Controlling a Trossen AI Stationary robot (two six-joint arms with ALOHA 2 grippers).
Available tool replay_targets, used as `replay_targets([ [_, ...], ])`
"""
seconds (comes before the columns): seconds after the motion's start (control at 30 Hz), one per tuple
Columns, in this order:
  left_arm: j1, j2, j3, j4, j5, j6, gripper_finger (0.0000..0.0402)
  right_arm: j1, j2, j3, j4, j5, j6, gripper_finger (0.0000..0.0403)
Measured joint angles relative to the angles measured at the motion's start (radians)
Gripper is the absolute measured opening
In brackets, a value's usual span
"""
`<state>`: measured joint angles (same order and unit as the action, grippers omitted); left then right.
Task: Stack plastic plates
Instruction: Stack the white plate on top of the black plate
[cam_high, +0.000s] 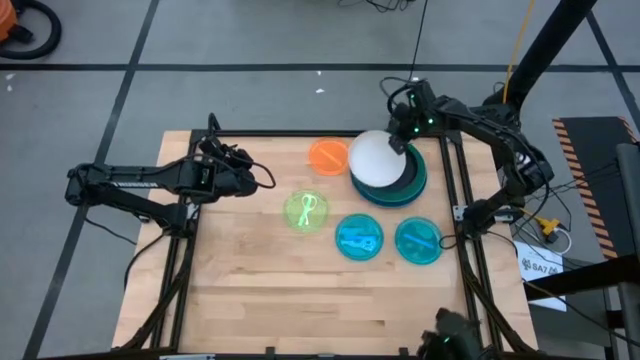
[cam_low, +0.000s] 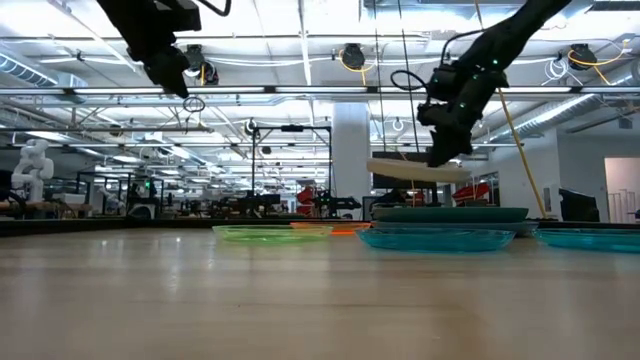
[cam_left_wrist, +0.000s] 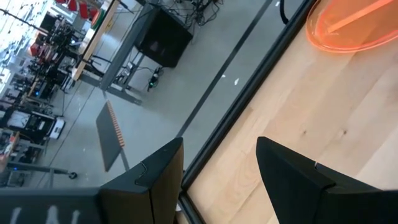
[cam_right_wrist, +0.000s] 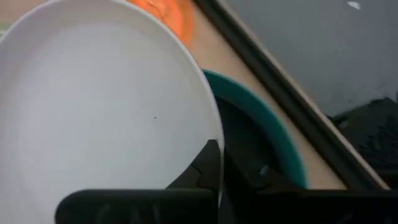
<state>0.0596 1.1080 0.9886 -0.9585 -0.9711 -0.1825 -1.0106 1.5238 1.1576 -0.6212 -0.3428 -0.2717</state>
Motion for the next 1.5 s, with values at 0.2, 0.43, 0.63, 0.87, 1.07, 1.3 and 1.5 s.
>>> replay_targets([
  [0.2, 0.003, 0.000, 0.000, -0.001, 0.000, -0.004, 0.0209, -0.103, 0.009, 0.000, -0.021, 0.002, 0.033, 0.0005],
  [0.43, 0.003, 0.000, 0.000, -0.001, 0.000, -0.007, 0.0209, -0.131, 0.013, -0.063, -0.019, 0.002, 0.021, 0.0006],
  [0.63, 0.003, 0.000, 0.000, -0.002, 0.000, -0.006, 0.0209, -0.143, 0.013, -0.158, 0.056, 0.022, 0.051, 0.0006],
  [0.87, 0.003, 0.000, 0.000, -0.001, 0.000, -0.003, 0.0209, -0.147, 0.013, -0.185, 0.093, 0.055, 0.075, 0.0006],
  [1.07, 0.003, 0.000, 0.000, -0.001, 0.000, 0.003, 0.0209, -0.147, 0.013, -0.185, 0.094, 0.106, 0.074, 0.0006],
  [1.3, 0.003, 0.000, 0.000, -0.001, 0.000, 0.003, 0.0209, -0.147, 0.013, -0.185, 0.094, 0.106, 0.069, 0.0011],
  [1.5, 0.003, 0.000, 0.000, -0.001, 0.000, 0.003, 0.0209, -0.147, 0.013, -0.185, 0.094, 0.103, 0.068, 0.0041],
])
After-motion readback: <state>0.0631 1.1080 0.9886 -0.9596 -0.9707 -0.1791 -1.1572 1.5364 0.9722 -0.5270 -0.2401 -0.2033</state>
